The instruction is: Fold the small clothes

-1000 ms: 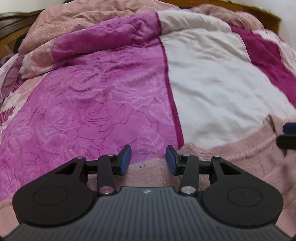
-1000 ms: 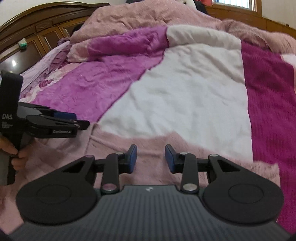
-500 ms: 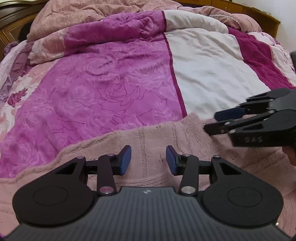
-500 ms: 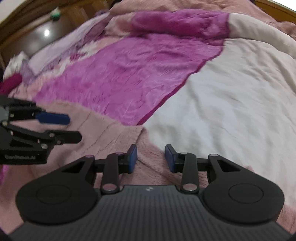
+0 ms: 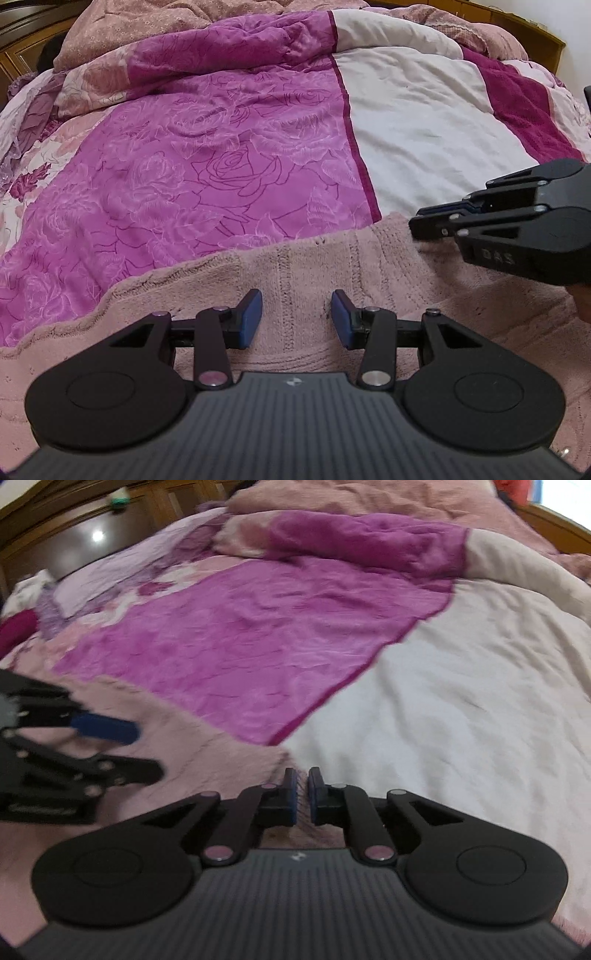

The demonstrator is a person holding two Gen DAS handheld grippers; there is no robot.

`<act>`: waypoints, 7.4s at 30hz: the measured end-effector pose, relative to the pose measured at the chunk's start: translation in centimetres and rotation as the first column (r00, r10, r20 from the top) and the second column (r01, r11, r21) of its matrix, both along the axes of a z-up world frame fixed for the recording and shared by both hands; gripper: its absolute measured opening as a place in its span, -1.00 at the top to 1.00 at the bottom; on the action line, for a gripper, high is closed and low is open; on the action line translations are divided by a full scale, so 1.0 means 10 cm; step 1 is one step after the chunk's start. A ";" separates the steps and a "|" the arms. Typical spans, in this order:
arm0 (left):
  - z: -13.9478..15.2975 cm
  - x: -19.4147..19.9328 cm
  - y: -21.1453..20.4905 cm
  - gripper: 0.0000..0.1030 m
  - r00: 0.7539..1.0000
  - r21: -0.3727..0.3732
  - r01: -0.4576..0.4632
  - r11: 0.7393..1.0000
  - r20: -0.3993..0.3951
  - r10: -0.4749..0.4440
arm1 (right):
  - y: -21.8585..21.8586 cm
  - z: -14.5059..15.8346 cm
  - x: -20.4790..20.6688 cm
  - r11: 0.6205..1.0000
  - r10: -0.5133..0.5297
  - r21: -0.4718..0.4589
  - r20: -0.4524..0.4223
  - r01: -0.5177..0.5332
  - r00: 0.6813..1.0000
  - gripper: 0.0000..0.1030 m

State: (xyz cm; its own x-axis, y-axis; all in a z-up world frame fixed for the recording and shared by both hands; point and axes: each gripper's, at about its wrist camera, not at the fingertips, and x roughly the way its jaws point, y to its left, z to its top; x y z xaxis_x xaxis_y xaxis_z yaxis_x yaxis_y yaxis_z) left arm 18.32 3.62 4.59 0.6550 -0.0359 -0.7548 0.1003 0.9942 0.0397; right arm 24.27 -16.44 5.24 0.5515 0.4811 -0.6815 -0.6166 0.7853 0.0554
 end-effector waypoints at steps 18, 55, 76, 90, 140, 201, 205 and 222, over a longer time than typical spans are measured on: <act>0.32 -0.26 0.14 0.04 0.998 -0.041 -0.051 0.998 0.036 0.052 | -0.54 0.37 -0.65 0.944 -0.236 0.230 -0.033 0.237 0.971 -0.14; 0.28 -1.60 2.32 0.01 0.745 -0.159 -0.665 0.730 -0.070 0.664 | -0.82 0.12 -2.52 0.878 -0.455 0.119 -0.097 0.464 0.885 -0.15; 0.02 -1.33 2.66 -0.03 0.733 -0.284 -0.661 0.695 -0.046 0.678 | -0.72 0.06 -2.52 0.859 -0.495 0.096 -0.103 0.504 0.863 -0.23; 0.07 -1.61 2.82 -0.27 0.605 -0.465 -0.704 0.537 0.004 0.796 | -0.76 0.05 -2.53 0.844 -0.514 0.113 -0.110 0.525 0.851 -0.23; 0.06 -1.78 2.99 0.76 0.603 -0.714 -0.557 0.425 0.004 0.797 | -0.80 0.03 -2.54 0.811 -0.554 0.146 -0.121 0.566 0.824 -0.24; 0.53 -1.60 0.02 -0.15 0.990 -0.271 -0.144 0.952 -0.041 0.139 | -0.98 0.32 -2.57 0.788 -0.538 0.291 -0.103 0.543 0.836 -0.25; 0.55 -1.72 0.37 -0.15 0.975 -0.246 -0.221 0.944 -0.062 0.213 | -0.69 0.42 -2.51 0.835 -0.471 0.287 -0.066 0.469 0.880 -0.25; 0.42 -1.98 1.09 -0.15 0.924 -0.216 -0.382 0.898 -0.092 0.371 | 0.56 0.45 -1.93 0.944 -0.196 0.266 -0.023 0.195 0.980 -0.25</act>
State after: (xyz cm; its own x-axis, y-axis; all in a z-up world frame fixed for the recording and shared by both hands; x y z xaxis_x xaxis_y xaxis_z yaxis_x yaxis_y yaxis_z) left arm -1.51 14.54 8.80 0.6169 0.0332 -0.7863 -0.2875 0.9396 -0.1858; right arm 4.93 -10.82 9.79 0.6555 0.5268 -0.5412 -0.4530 0.8476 0.2764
